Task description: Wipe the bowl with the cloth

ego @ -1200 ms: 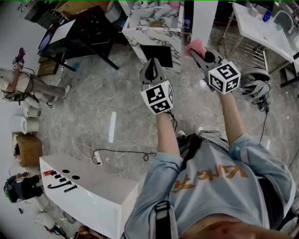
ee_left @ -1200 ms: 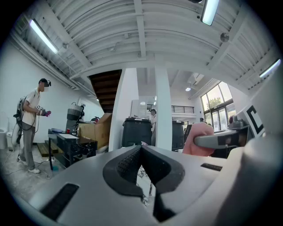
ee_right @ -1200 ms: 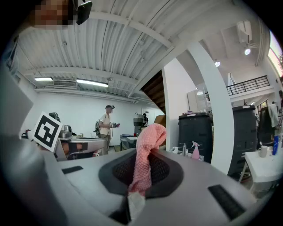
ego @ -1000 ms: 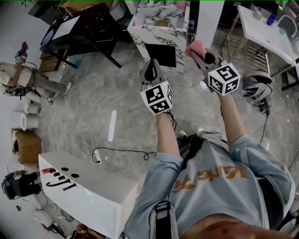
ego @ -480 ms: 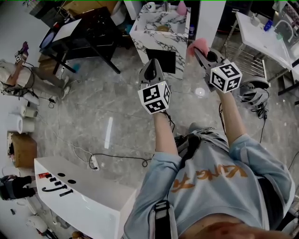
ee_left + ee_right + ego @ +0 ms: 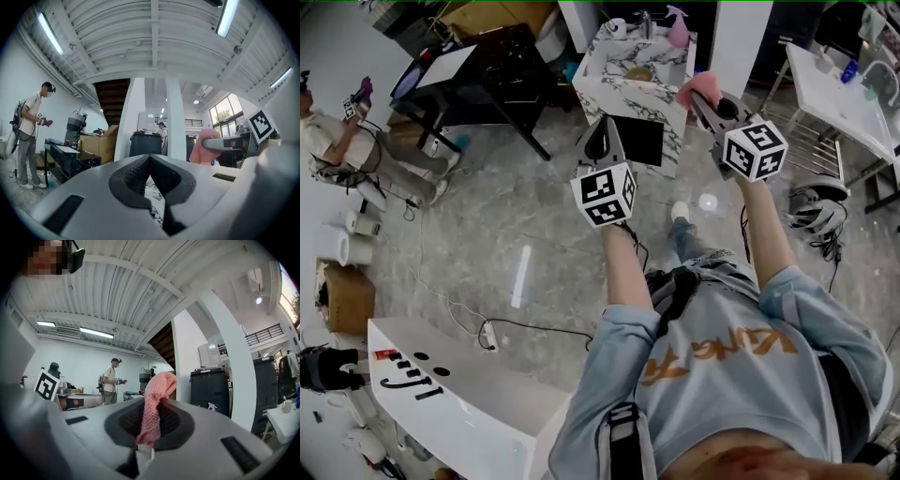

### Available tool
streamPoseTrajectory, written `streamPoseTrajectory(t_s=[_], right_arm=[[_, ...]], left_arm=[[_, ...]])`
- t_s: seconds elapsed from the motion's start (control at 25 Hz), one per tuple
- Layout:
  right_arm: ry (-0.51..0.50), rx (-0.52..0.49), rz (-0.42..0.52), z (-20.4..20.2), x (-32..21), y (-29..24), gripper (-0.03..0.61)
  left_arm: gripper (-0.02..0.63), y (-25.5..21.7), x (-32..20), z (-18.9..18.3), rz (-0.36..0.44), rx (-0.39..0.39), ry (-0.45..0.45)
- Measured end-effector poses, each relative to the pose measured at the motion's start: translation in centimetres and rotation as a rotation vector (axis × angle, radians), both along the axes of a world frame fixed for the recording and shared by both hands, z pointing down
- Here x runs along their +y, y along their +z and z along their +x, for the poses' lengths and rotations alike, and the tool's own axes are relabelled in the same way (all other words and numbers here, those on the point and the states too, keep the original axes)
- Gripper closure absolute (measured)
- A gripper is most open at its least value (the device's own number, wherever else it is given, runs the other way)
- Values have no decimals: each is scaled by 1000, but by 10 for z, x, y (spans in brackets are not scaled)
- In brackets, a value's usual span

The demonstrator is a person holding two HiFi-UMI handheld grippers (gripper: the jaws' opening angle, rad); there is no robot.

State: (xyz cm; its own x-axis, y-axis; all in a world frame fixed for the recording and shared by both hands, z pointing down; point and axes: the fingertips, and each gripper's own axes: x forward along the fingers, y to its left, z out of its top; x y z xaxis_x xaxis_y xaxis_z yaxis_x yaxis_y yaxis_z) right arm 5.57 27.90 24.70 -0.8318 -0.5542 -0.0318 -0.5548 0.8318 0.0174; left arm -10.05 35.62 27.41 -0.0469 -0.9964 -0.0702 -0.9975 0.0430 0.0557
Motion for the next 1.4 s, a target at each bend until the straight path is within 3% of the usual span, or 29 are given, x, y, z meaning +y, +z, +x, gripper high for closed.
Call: streamPoseTrajectory(t_s=[0.24,0.48,0.64,0.8,1.0,1.2,1.4], right_arm=[[-36,-36,-2,-37,-68,3,538],[-13,-53,-80,-54,-164,23,538],[31,3,-133,-52,-222,52,538],[56,90,-183,-47,-283,99,538],[66,124,-275,-46,-365,148,538],[25,54,-339,-62,-417,162,538],[44,-24,-373,-47,-447,160,538]], left_arm=[[594,-7,-58,-37,2,-42,-38],[594,10,-146,-49,-80,-57,-17],[594,35,-203,-49,-142,-24,19],[594,79,-263,-59,-202,39,-3],[594,125,-341,-57,-304,50,2],[594,129,-397,-57,-406,-41,20],[594,118,-433,-48,-471,-141,63]])
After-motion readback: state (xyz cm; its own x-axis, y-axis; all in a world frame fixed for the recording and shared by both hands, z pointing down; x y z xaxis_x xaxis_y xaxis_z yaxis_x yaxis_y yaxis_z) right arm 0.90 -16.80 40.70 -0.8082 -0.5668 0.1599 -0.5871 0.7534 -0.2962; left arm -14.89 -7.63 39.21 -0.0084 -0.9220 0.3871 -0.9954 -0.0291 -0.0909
